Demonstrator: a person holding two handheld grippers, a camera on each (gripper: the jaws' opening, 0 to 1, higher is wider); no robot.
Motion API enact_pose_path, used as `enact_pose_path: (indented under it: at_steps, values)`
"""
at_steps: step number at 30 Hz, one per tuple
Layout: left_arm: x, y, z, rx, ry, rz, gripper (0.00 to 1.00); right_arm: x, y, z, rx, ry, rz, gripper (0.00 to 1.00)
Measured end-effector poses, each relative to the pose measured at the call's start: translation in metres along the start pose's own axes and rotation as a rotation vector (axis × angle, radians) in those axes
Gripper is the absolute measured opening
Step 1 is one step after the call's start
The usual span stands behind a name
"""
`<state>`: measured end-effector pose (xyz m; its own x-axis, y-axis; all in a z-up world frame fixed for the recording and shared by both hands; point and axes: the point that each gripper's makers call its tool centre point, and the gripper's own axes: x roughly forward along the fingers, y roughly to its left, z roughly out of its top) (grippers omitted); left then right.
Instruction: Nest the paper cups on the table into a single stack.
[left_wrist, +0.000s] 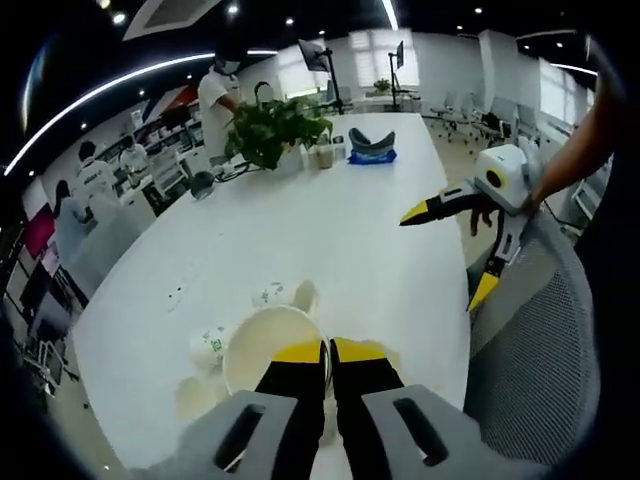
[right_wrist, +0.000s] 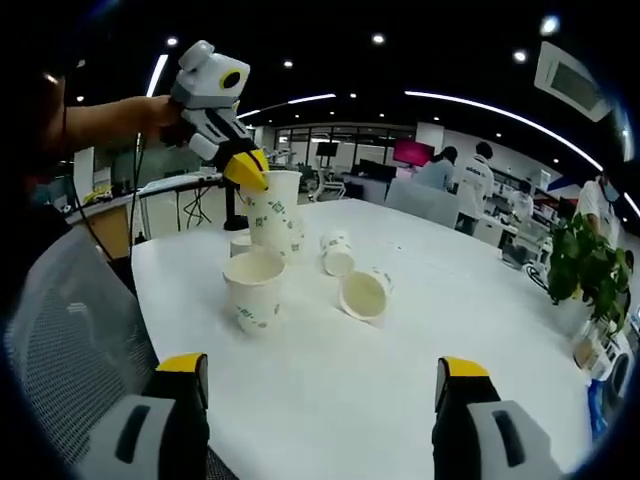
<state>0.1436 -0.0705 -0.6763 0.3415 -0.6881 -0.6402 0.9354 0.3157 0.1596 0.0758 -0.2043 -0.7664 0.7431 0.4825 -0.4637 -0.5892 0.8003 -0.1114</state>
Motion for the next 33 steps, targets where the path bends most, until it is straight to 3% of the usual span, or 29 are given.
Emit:
enact_pose_path:
  at_steps: [8,21,33]
  values:
    - [-0.002,-0.031,0.013,0.055,0.015,-0.063,0.00,0.000,0.004,0.003,-0.007,0.007,0.007,0.95]
    - [0.022,-0.045,-0.011,0.085,0.083,-0.093,0.00,-0.001,0.004,0.004,-0.003,0.009,-0.002,0.95]
    - [0.049,-0.048,-0.037,0.026,0.115,-0.115,0.00,-0.002,-0.001,0.003,0.004,0.010,-0.020,0.94]
